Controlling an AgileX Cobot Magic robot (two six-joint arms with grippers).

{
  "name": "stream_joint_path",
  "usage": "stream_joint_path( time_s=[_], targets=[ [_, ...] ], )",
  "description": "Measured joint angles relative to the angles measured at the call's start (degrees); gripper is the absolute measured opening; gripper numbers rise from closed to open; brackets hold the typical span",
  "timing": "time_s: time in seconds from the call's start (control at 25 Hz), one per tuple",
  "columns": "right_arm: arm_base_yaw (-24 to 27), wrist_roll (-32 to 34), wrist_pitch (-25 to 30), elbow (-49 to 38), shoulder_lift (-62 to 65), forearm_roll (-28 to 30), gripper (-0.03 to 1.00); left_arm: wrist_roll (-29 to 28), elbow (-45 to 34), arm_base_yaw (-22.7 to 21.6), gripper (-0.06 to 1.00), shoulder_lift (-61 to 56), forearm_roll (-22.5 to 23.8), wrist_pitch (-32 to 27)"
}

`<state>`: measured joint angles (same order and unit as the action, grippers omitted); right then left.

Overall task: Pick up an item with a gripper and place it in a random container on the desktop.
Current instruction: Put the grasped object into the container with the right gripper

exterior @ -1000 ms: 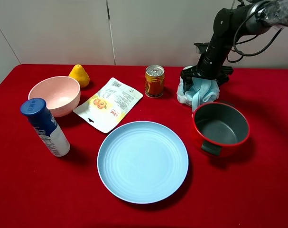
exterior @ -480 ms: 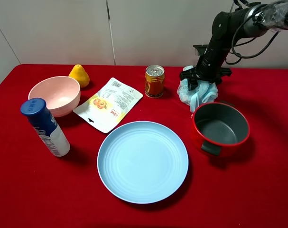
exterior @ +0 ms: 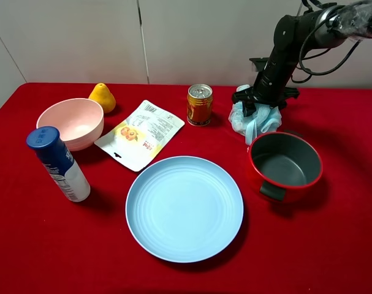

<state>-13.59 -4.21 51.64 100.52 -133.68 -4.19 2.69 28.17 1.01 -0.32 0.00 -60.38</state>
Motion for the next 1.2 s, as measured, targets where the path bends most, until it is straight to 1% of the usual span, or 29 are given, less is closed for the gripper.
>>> stream_joint_path(
  time_s=[0.28, 0.48, 0.76, 1.0, 1.2],
  targets=[
    [0.0, 0.0, 1.97, 0.07, 1.24, 0.11, 0.42, 0.0, 0.0, 0.0, 1.0, 0.0, 0.0, 0.0],
    [0.0, 0.0, 4.6, 1.53, 2.96, 0.5, 0.41, 0.0, 0.0, 0.0, 1.0, 0.0, 0.0, 0.0],
    [0.0, 0.0, 10.19, 6.01, 5.05, 0.57, 0.4, 0.0, 0.0, 0.0, 1.0, 0.0, 0.0, 0.0],
    [0.0, 0.0, 16.72, 10.47, 5.05, 0.44, 0.4, 0.0, 0.0, 0.0, 1.0, 0.0, 0.0, 0.0],
    [0.0, 1.51, 17.87, 12.06, 6.07, 0.44, 0.38, 0.0, 0.0, 0.0, 1.0, 0.0, 0.0, 0.0]
  ],
)
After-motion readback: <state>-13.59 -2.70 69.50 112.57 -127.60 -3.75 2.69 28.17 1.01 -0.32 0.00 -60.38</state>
